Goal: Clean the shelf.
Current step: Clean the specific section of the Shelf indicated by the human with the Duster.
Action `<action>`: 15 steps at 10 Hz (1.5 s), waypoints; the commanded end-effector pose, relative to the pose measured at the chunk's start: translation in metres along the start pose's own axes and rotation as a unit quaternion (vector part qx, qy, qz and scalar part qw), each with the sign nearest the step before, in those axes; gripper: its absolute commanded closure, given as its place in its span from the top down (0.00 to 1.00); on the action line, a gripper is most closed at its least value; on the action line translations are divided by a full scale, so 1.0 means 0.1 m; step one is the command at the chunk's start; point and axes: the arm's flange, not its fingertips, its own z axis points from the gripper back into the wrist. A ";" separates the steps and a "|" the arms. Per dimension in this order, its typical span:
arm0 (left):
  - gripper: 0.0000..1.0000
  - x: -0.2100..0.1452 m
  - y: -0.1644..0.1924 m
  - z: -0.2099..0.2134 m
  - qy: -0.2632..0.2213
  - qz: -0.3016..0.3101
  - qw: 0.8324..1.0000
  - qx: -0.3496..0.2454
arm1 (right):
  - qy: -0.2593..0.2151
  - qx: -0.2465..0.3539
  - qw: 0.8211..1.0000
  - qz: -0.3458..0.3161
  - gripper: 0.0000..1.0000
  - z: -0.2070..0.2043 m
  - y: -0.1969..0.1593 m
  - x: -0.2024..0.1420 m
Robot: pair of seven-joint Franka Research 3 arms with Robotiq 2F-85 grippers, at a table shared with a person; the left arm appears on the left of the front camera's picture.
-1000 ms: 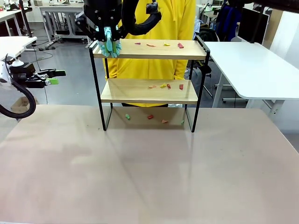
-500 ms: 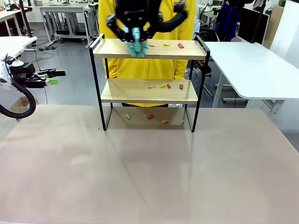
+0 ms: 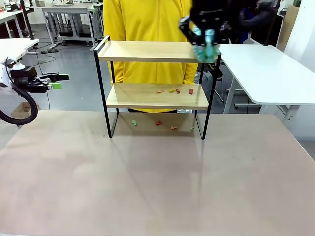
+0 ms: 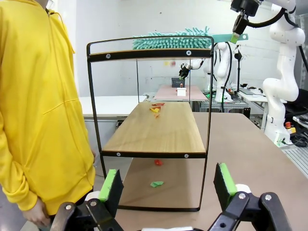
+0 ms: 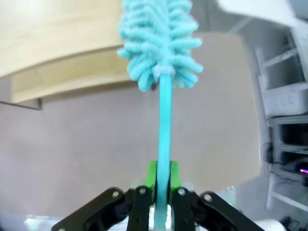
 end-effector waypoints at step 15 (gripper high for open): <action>1.00 0.03 -0.02 0.00 -0.001 -0.006 1.000 0.002 | 0.000 0.257 0.854 0.452 0.13 0.38 -0.41 -0.72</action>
